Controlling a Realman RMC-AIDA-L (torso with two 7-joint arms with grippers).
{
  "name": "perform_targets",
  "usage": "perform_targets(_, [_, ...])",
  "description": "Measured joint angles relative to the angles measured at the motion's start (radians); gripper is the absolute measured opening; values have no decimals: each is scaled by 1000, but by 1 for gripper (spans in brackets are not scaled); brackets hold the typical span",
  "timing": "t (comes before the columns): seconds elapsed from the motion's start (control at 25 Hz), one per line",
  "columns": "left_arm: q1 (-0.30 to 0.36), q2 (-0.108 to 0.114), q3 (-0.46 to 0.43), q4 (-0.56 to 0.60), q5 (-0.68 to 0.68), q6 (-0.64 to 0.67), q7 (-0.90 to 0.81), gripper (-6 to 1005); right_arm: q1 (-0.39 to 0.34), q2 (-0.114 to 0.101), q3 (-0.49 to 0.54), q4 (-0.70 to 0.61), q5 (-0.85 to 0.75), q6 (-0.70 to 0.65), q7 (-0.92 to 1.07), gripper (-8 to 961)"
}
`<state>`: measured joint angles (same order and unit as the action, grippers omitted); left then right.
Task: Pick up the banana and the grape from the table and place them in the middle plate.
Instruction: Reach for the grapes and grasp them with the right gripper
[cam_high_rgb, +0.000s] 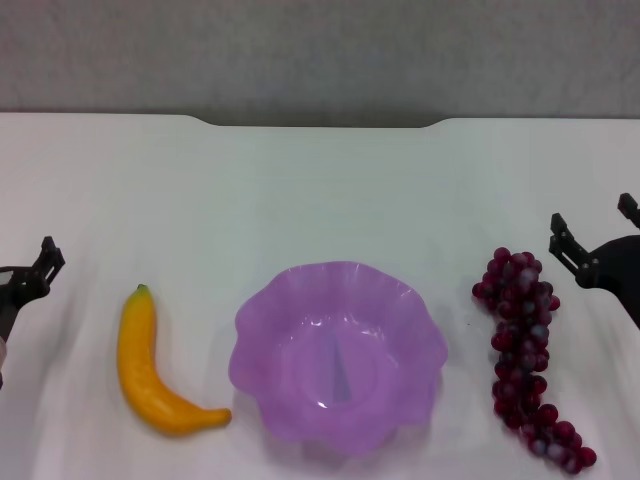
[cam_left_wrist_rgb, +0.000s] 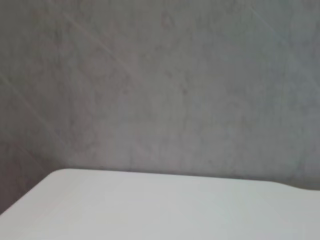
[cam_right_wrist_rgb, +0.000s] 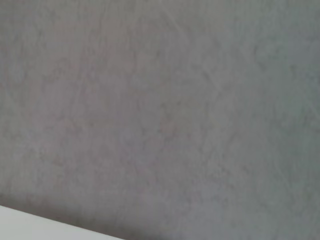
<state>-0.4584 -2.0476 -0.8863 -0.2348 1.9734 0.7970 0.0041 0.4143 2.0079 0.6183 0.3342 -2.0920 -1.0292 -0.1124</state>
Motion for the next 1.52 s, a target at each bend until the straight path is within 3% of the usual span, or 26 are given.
perform_targets(0.12, [-1, 1, -2, 2, 0, -14, 0, 894, 0, -3, 0, 31, 0, 22, -1, 879])
perform_targets(0.24, [1, 1, -2, 10, 1, -15, 2, 894, -13, -20, 11, 128, -3, 50, -18, 880])
perform_targets(0.44, [-1, 1, -4, 15, 1, -35, 14, 894, -100, -109, 107, 464, -7, 271, -165, 880])
perform_targets(0.52, [-1, 2, -4, 15, 1, -37, 14, 893, -157, -123, 208, 619, -6, 436, -277, 879])
perform_targets(0.64, [-2, 3, -5, 17, 1, -37, 14, 893, -233, -94, 401, 811, -7, 728, -433, 879])
perform_targets(0.76, [-2, 3, -4, 19, 1, -38, 14, 893, -264, -27, 616, 927, -12, 1094, -523, 879])
perform_targets(0.84, [-6, 3, -1, 20, 1, -38, 14, 893, -248, -6, 720, 960, -20, 1303, -517, 879])
perform_targets(1.12, [-10, 1, 0, 22, 1, -38, 14, 893, -115, -15, 929, 954, -134, 1731, -312, 880])
perform_targets(1.32, [-8, 2, -2, 23, 1, -38, 14, 893, -34, -20, 1044, 946, -256, 1943, -148, 879])
perform_targets(1.52, [-8, 3, -1, 23, 1, -38, 14, 893, 53, -21, 1113, 861, -305, 2058, -108, 876])
